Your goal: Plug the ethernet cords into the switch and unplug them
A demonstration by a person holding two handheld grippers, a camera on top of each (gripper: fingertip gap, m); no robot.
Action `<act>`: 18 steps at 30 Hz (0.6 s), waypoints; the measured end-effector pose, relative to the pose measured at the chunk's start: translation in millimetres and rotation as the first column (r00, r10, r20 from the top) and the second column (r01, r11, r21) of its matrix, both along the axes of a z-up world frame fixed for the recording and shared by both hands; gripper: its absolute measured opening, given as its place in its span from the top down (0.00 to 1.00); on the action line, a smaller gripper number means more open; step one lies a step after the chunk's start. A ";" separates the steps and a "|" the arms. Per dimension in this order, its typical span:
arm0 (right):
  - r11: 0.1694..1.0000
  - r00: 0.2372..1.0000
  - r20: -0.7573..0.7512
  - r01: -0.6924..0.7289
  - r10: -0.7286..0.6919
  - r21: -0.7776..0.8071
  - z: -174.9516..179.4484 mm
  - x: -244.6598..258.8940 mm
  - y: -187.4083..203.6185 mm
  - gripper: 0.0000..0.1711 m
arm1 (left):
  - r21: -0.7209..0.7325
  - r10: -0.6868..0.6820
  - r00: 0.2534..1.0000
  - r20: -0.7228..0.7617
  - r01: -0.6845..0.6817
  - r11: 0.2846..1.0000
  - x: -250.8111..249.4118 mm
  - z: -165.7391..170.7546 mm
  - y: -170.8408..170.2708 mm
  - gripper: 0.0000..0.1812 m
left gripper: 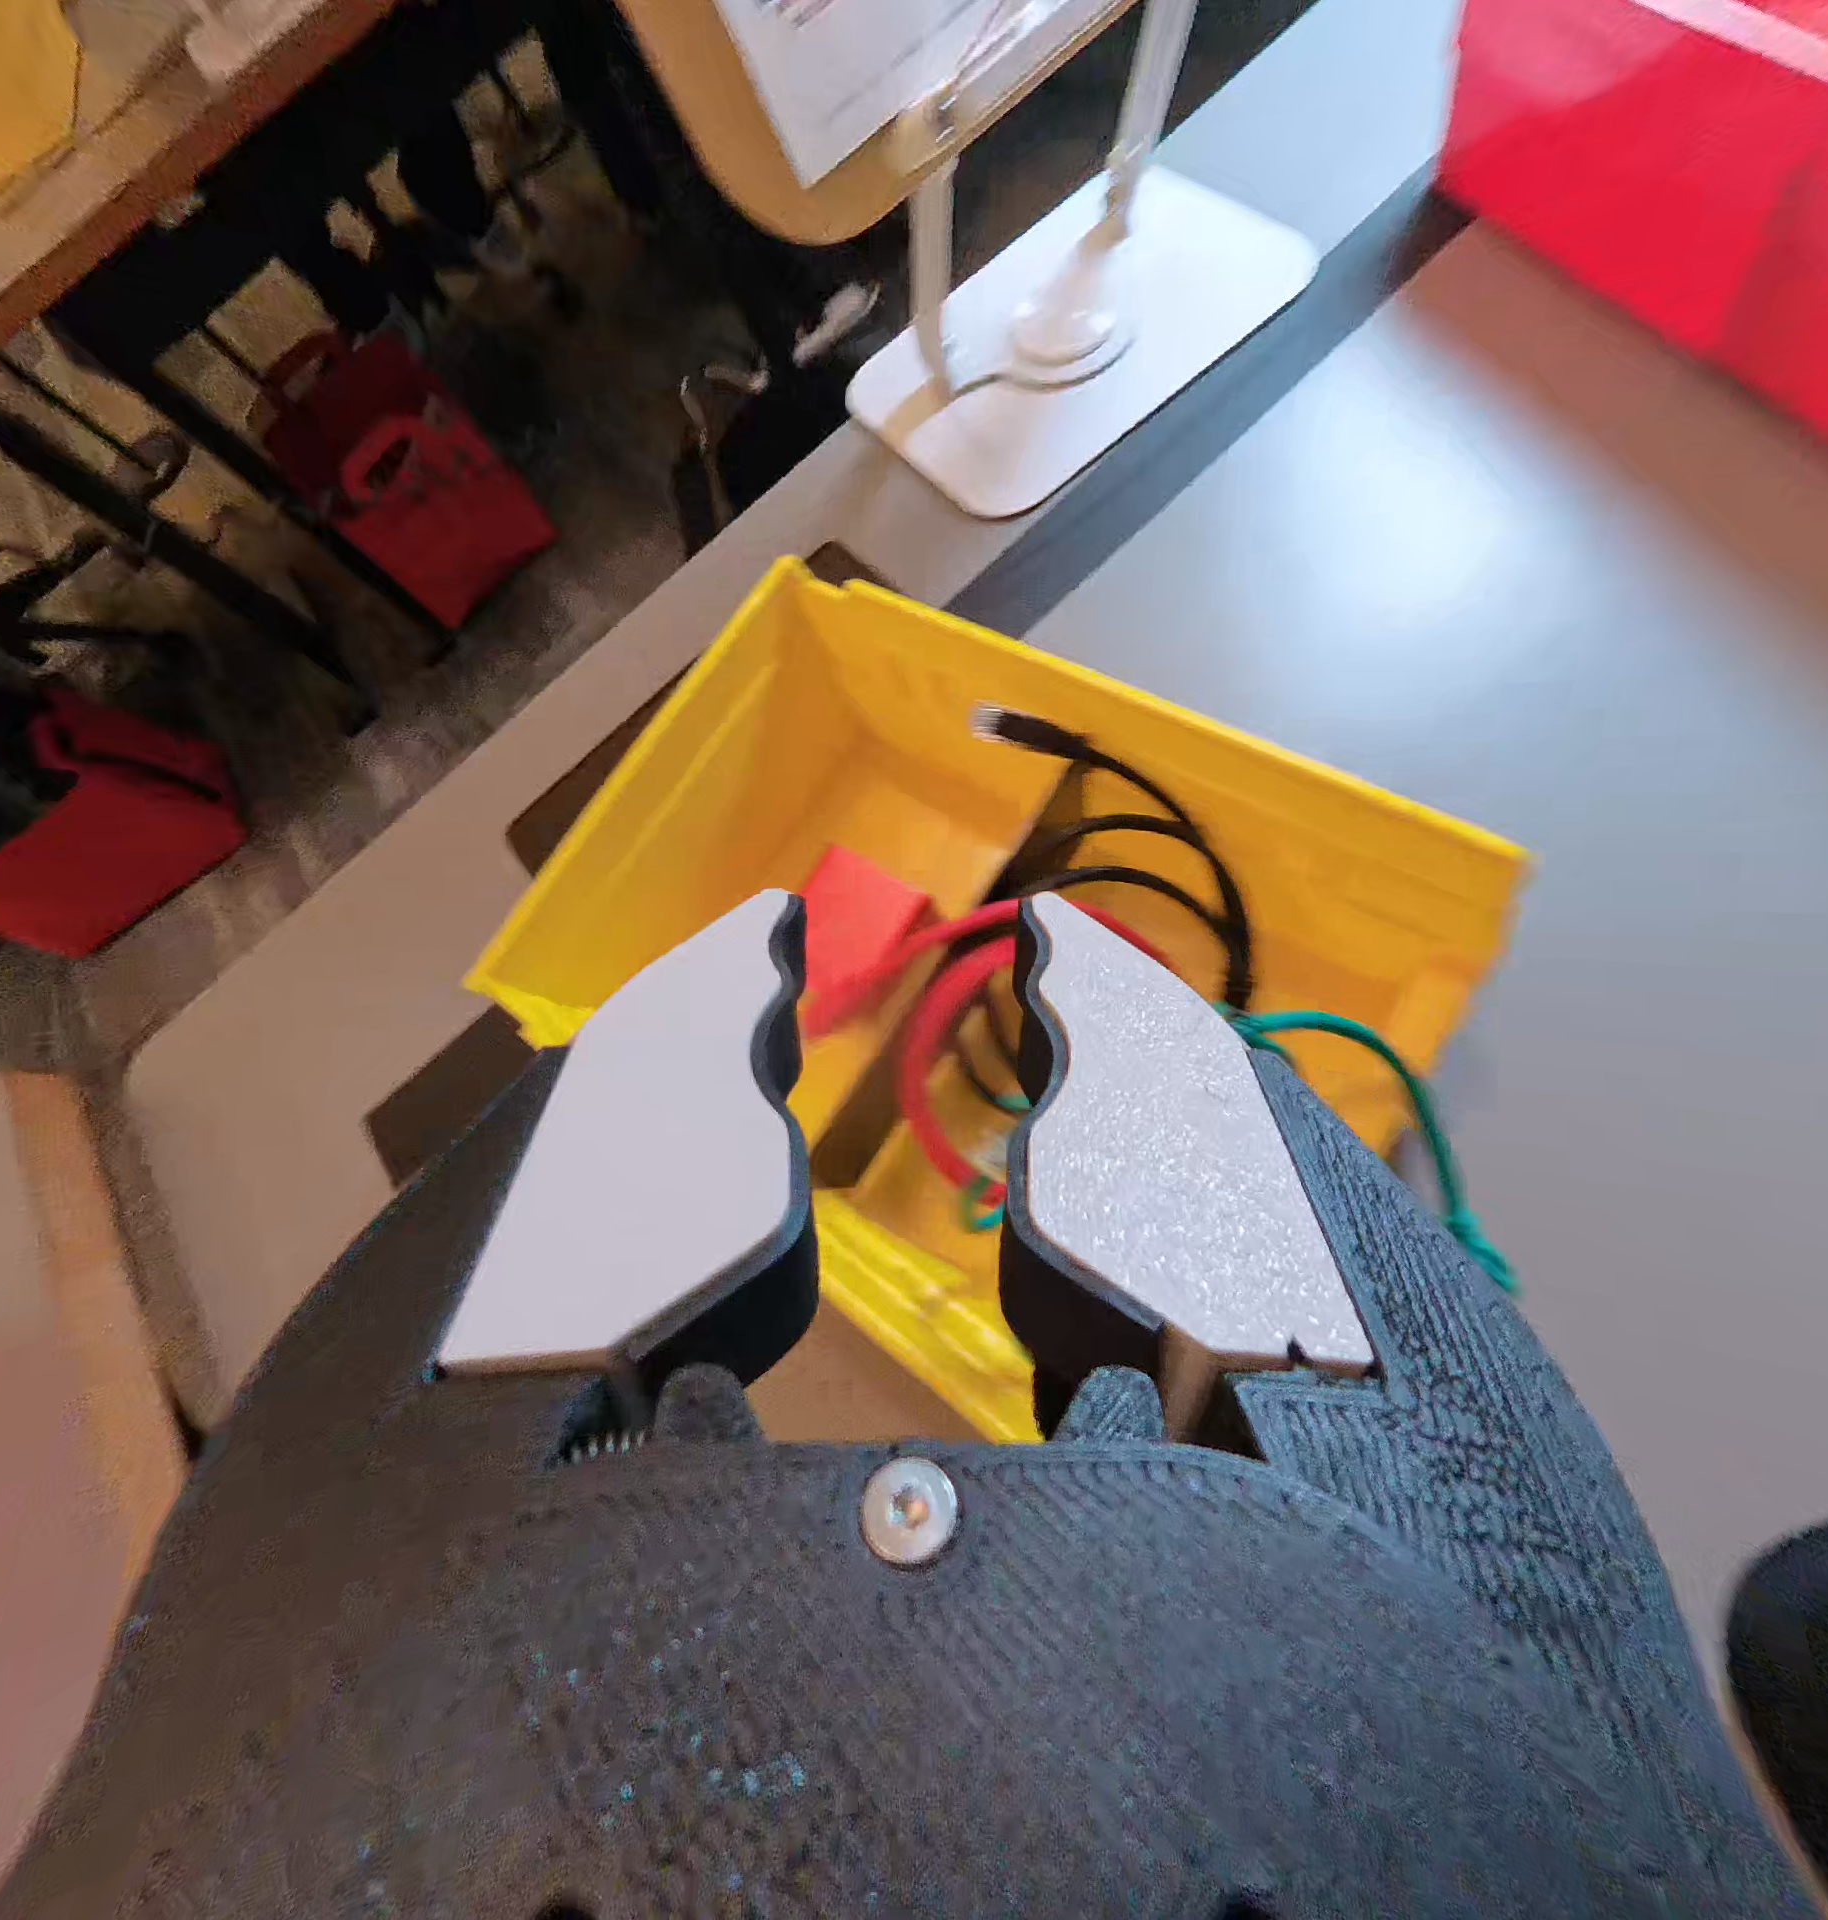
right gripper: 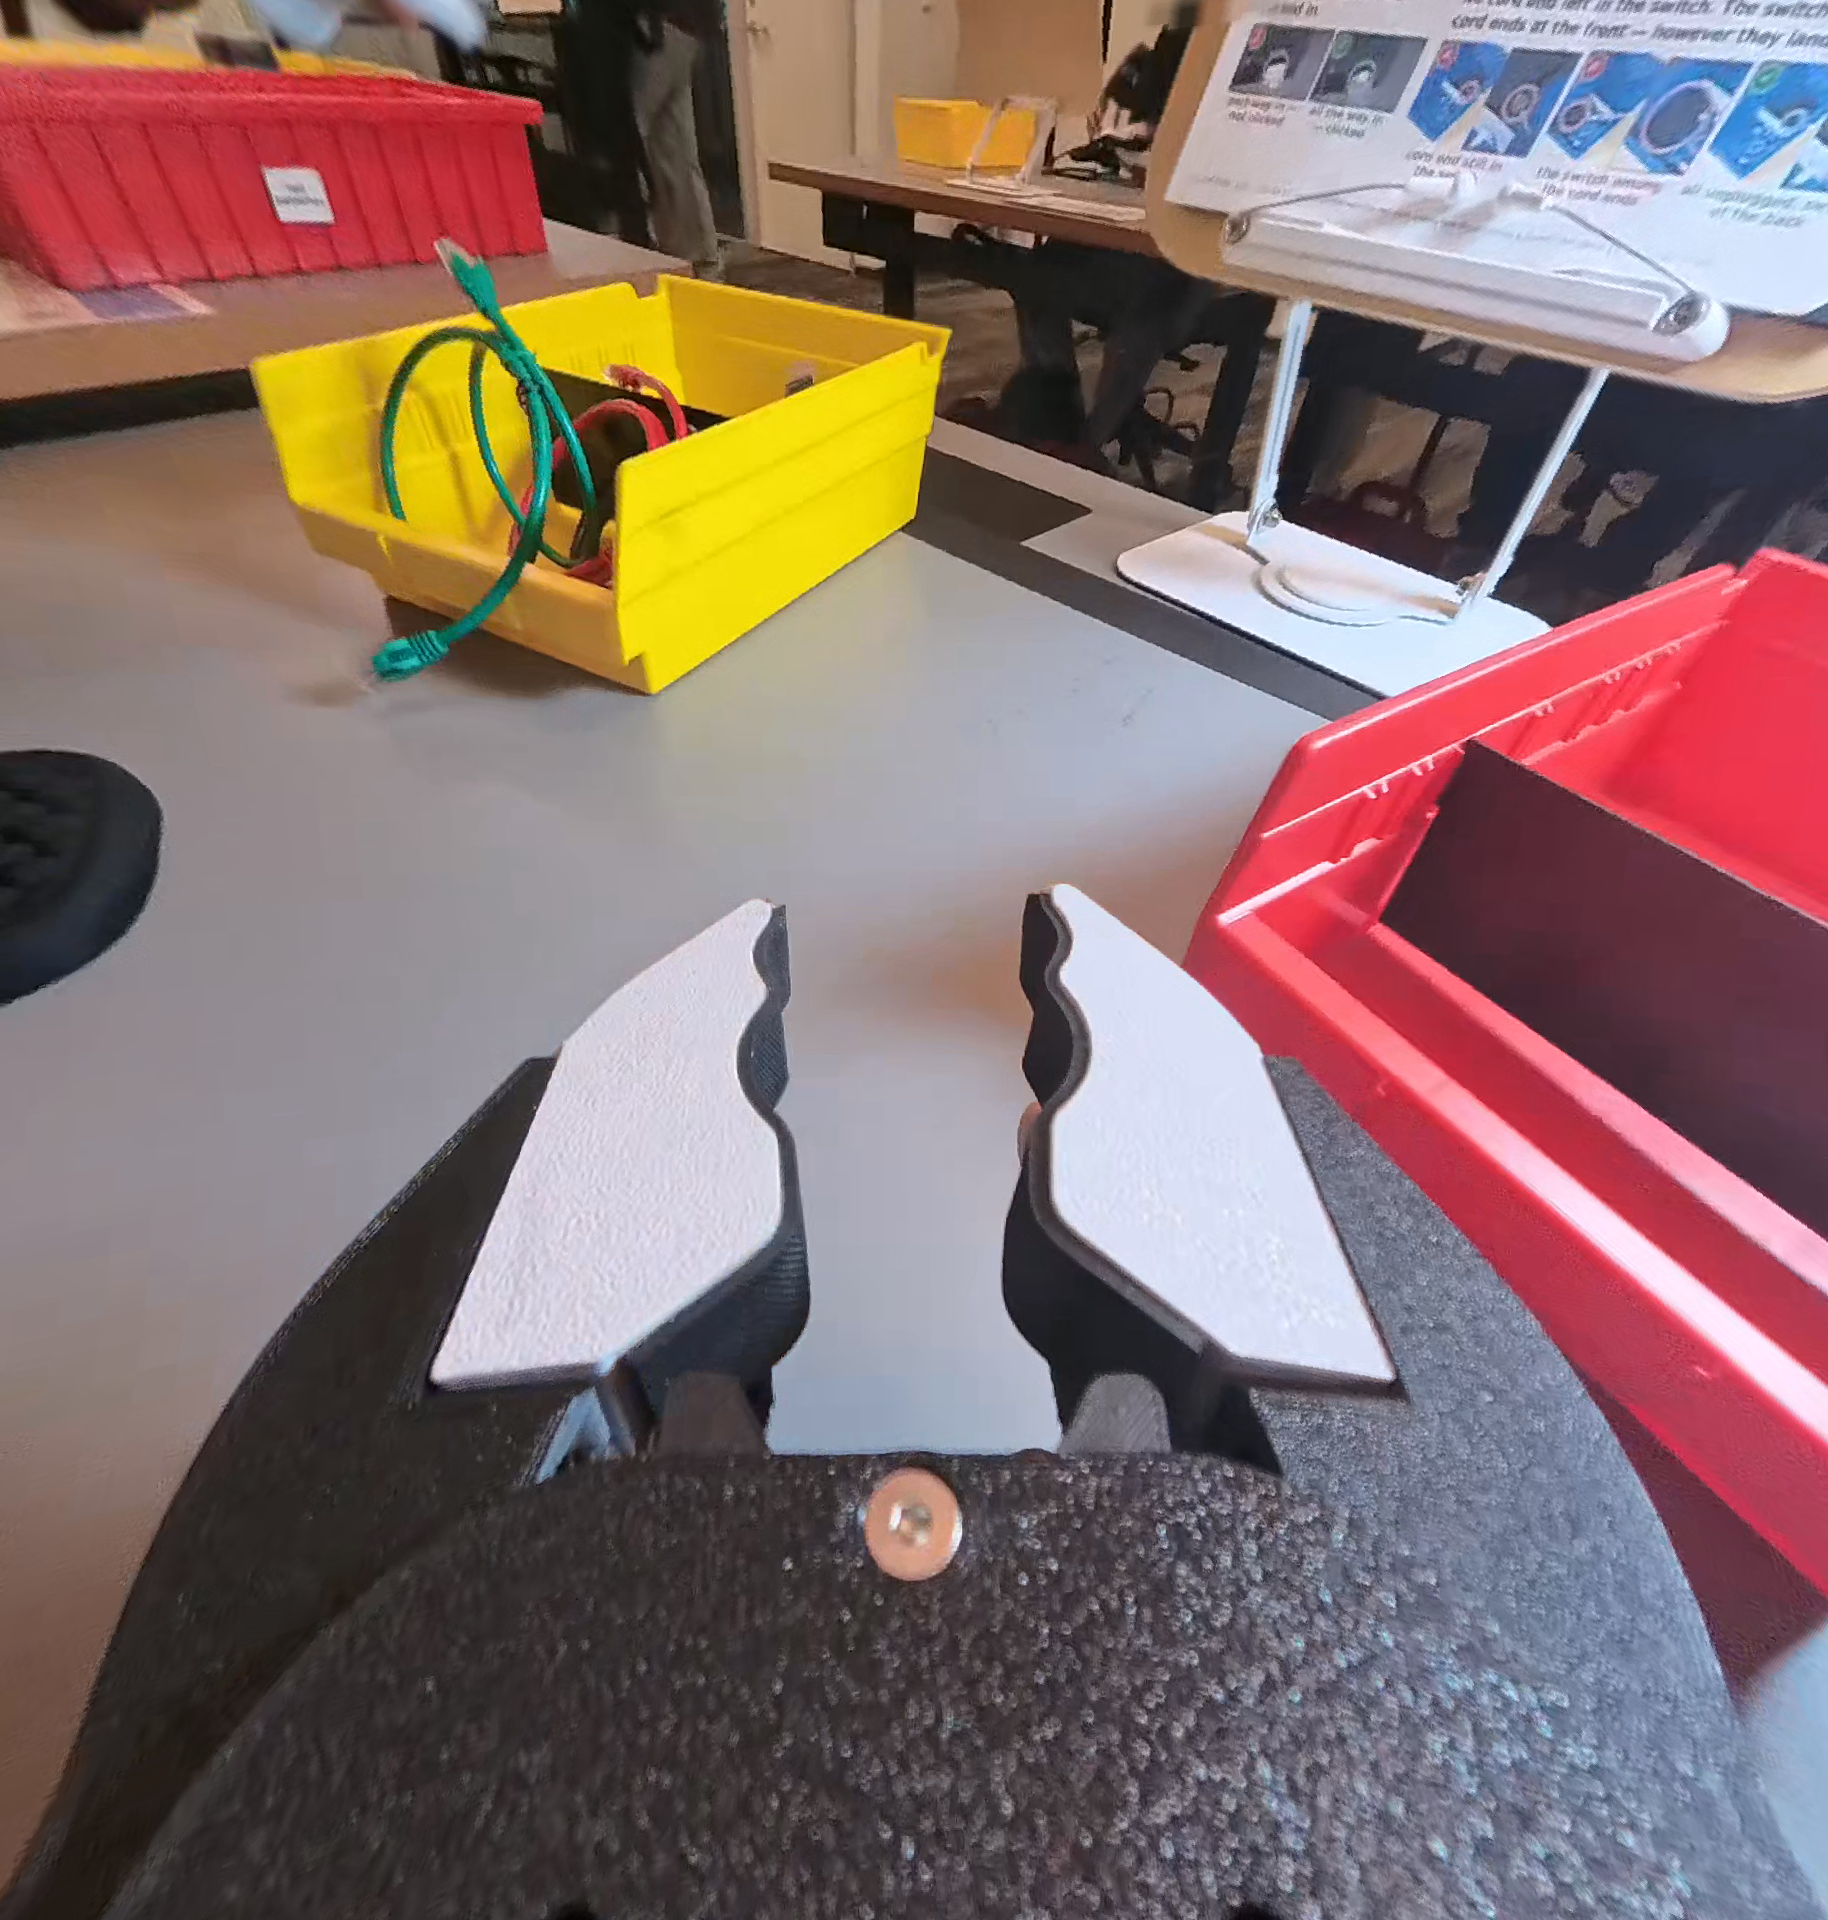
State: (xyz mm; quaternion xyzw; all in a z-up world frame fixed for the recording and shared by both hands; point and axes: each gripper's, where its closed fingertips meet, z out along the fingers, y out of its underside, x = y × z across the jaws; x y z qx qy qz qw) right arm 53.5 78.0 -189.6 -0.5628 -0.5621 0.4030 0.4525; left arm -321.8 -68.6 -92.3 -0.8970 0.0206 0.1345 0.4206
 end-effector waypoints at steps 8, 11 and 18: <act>1.000 1.000 -0.007 0.011 -0.011 0.012 -21.7 -2.2 1.6 0.77 | -0.452 -0.051 0.999 0.017 0.053 0.890 -88.5 -73.4 61.8 0.79; 1.000 1.000 0.004 0.018 -0.018 0.023 -26.4 -1.5 6.0 0.78 | -0.655 -0.126 0.992 0.002 0.097 0.750 -99.2 -124.1 58.8 0.79; 1.000 1.000 0.009 0.022 -0.022 -0.010 -31.7 -4.2 12.5 0.78 | -0.784 -0.232 0.960 0.158 0.265 0.562 -87.8 -178.0 53.8 0.67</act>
